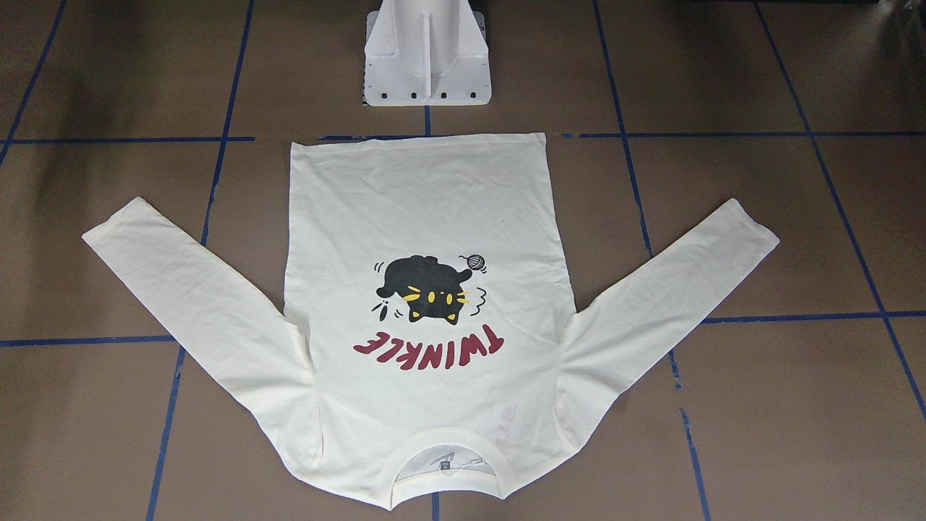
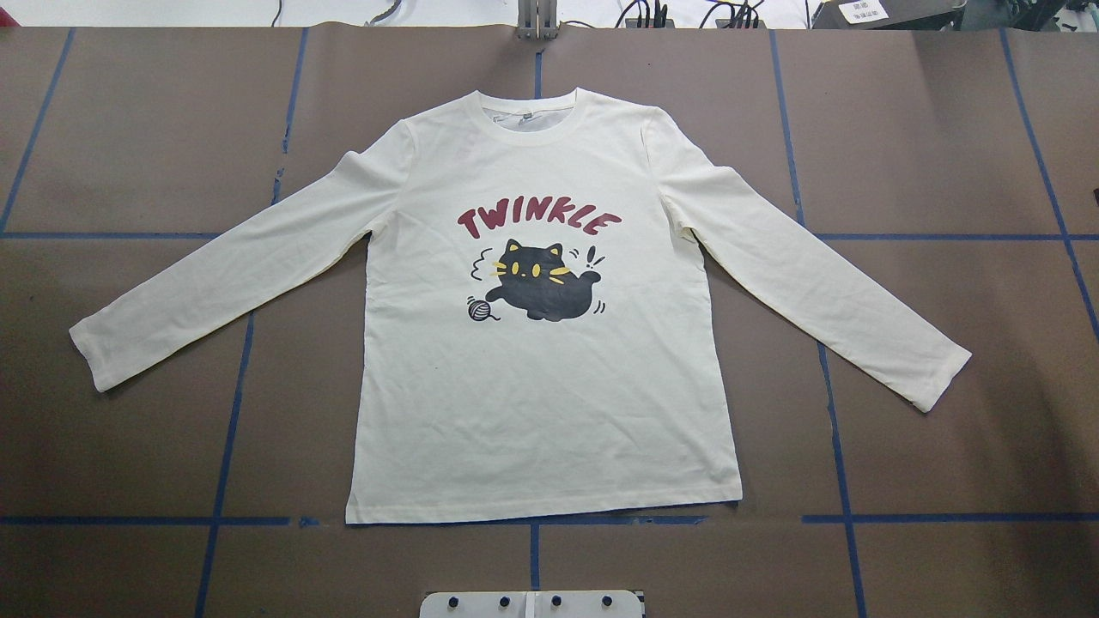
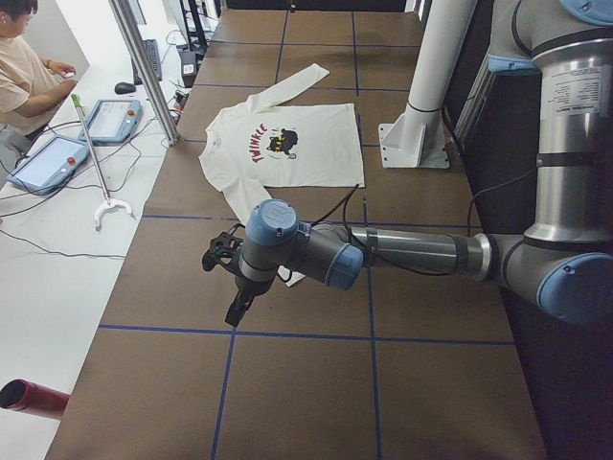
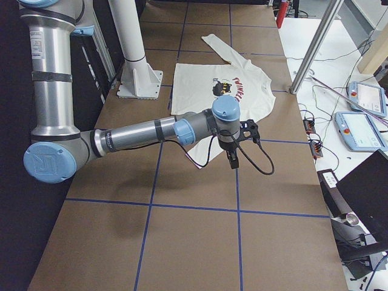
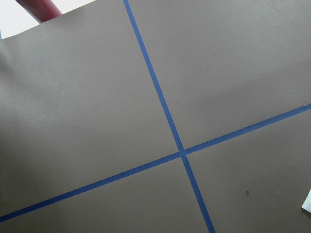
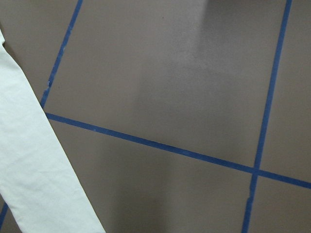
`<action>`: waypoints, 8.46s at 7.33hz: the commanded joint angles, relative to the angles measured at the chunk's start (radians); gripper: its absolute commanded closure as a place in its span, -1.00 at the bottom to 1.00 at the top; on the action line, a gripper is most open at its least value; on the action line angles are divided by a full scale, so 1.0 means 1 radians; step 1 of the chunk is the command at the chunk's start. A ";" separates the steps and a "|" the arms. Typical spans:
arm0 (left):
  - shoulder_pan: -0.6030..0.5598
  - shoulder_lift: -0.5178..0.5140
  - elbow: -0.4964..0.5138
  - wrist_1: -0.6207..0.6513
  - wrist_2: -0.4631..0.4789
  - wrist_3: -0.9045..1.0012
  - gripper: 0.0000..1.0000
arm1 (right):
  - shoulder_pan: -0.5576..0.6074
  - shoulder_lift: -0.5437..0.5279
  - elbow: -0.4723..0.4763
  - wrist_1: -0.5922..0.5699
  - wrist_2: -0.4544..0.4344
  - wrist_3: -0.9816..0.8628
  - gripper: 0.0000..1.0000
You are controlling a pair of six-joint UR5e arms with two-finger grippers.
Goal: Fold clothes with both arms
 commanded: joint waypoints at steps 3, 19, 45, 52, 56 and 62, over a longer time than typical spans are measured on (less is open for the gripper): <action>0.000 0.000 -0.005 0.000 0.002 0.000 -0.99 | -0.385 -0.202 -0.027 0.595 -0.278 0.547 -0.98; 0.000 0.003 0.006 0.000 0.005 0.001 -0.99 | -0.592 -0.214 -0.143 0.692 -0.467 0.754 -0.06; 0.000 0.003 0.010 0.003 0.005 0.000 -0.99 | -0.635 1.100 -0.284 -0.408 -0.633 0.766 1.00; 0.000 0.002 0.027 0.000 0.001 0.000 -0.99 | -0.812 1.370 -0.833 -0.124 -0.856 1.158 -1.00; 0.006 -0.102 0.038 -0.243 -0.002 0.000 -0.99 | -0.714 1.361 -0.817 -0.193 -0.664 1.105 -1.00; 0.361 0.000 0.035 -0.493 -0.142 -0.191 -1.00 | -0.332 0.659 -0.160 -0.300 -0.281 0.411 -1.00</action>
